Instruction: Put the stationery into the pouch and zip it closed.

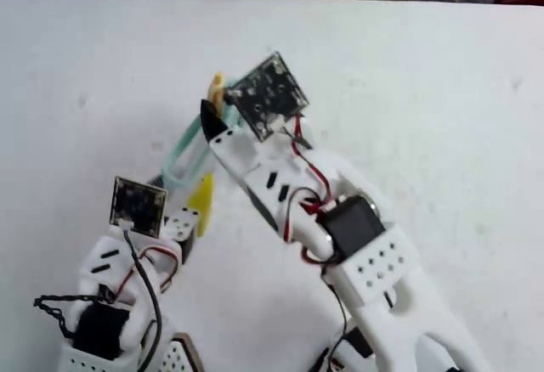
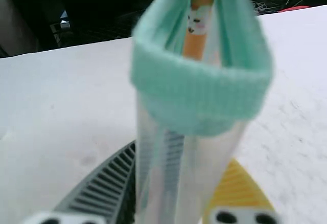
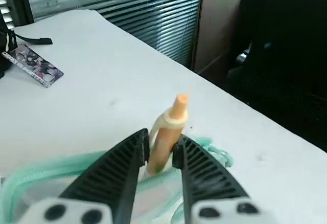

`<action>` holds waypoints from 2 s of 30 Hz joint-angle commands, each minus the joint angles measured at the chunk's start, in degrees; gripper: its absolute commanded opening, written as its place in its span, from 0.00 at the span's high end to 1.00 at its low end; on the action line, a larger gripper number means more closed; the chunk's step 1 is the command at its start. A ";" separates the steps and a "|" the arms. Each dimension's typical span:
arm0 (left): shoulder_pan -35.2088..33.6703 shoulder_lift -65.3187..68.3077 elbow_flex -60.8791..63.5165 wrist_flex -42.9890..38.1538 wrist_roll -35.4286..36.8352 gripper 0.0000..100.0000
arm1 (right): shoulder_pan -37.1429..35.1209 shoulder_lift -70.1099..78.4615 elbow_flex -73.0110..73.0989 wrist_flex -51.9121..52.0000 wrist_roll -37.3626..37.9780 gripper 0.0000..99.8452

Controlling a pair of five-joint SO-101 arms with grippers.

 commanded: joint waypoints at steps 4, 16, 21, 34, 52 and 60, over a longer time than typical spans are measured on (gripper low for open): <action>-0.48 0.31 -1.76 -0.70 0.53 0.83 | 0.31 0.92 -2.20 -0.57 -3.16 0.98; -0.48 0.31 -1.49 -0.97 0.53 0.83 | -5.14 0.13 -8.70 7.60 -12.92 0.98; -0.48 0.31 -1.49 -0.97 0.53 0.83 | -4.09 0.22 -7.21 7.96 -13.36 0.98; -0.48 0.31 -1.49 -0.97 0.53 0.83 | -1.98 2.24 -4.48 8.40 -13.45 0.78; -5.23 0.31 -1.67 -2.81 0.70 0.83 | 12.79 -2.42 -17.93 11.21 -13.36 0.77; -10.24 0.31 -1.85 -3.52 4.84 0.83 | 15.43 10.24 -9.41 12.44 -13.36 0.77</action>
